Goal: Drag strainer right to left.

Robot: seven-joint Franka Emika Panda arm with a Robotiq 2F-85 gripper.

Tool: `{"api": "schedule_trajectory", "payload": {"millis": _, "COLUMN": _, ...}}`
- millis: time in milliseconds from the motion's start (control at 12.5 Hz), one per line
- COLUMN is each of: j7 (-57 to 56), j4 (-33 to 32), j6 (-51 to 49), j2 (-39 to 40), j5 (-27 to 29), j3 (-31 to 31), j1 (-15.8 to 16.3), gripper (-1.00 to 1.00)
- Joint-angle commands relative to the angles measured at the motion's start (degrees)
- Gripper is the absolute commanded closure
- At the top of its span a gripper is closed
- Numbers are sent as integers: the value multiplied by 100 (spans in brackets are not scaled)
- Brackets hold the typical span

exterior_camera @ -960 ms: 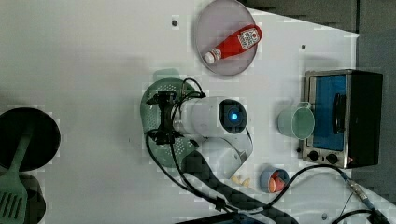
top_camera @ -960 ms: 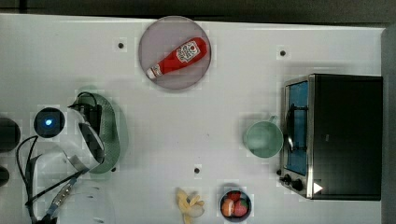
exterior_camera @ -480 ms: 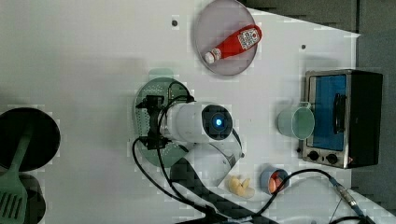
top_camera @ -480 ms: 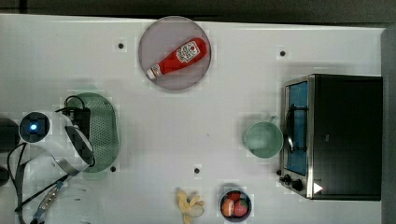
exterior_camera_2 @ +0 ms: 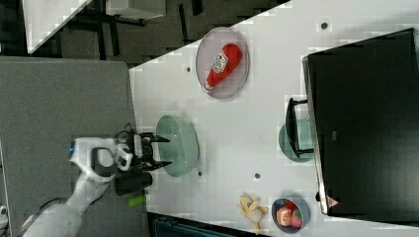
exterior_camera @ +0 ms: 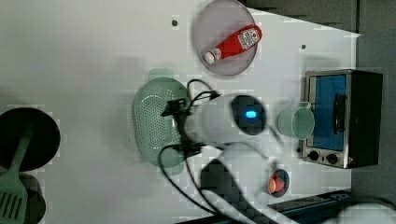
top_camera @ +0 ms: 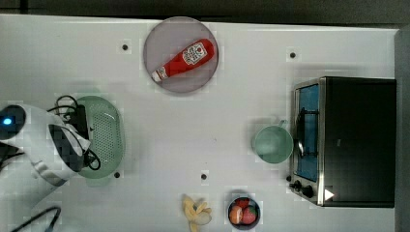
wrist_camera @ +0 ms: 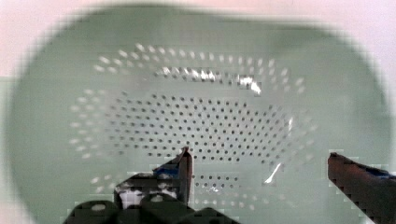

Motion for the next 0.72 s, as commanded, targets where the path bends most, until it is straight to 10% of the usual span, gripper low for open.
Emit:
{"api": "schedule_trajectory", "payload": {"millis": 80, "j7": -1796, "j4": 148, "j6": -883, "j2": -1245, "j5": 91, "j3": -427, "j1": -387, "gripper": -100}}
{"api": "schedule_trajectory", "payload": {"millis": 720, "j7": -4663, "j4": 162, "j6": -2485, "j2": -3230, "j5": 67, "j3": -2273, "j1": -848, "gripper": -100}}
